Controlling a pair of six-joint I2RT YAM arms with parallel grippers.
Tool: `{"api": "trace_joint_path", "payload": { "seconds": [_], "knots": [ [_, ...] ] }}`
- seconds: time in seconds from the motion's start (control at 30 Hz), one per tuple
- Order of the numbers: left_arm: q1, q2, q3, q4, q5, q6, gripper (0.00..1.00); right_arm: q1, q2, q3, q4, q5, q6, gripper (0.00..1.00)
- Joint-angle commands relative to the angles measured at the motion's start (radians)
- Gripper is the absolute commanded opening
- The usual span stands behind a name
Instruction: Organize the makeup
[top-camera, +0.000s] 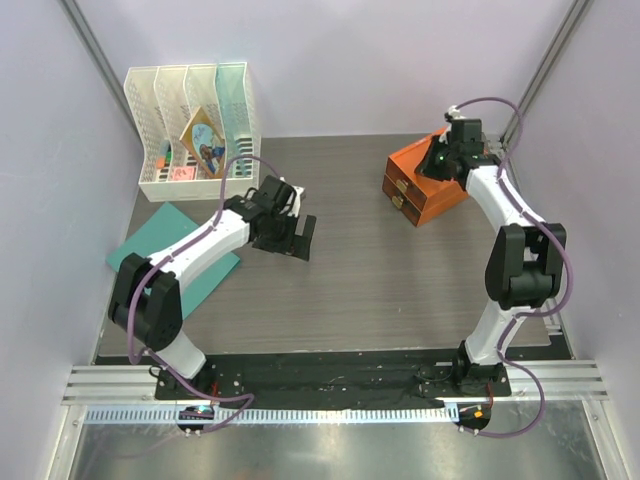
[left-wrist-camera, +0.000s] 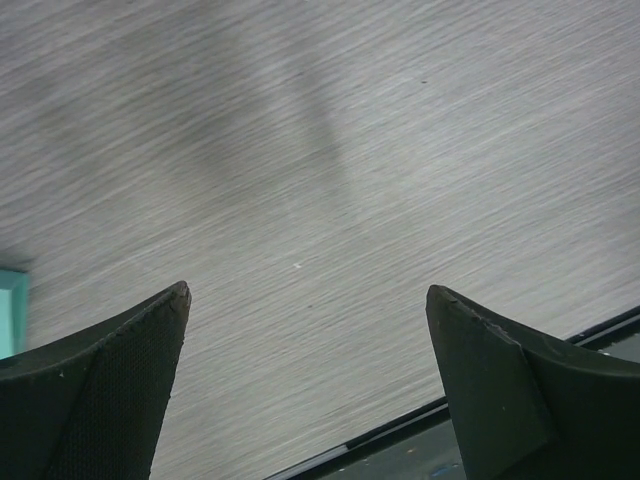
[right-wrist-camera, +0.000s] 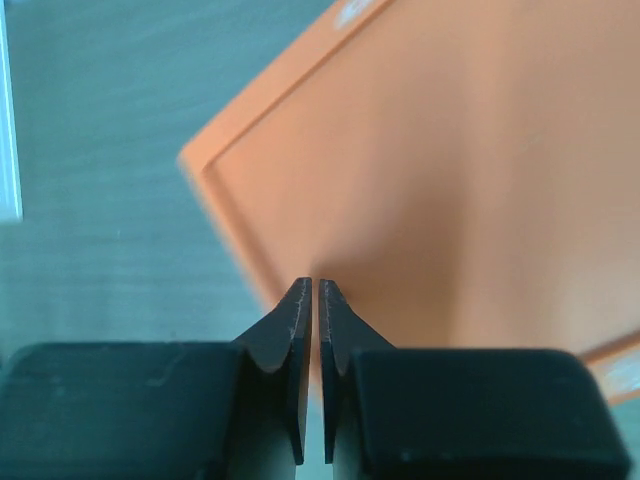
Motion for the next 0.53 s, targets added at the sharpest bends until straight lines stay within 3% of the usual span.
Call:
{"api": "trace_joint_path", "payload": {
  "seconds": [0.0,0.5],
  "knots": [
    [0.016,-0.026,0.053,-0.038,-0.025,0.085,1.0,0.056,-0.091,-0.084,-0.132,0.079,-0.049,0.14],
    [0.037,-0.034,0.09,-0.028,-0.046,0.208,1.0,0.08,-0.158,-0.091,-0.071,0.148,-0.024,0.39]
  ]
}}
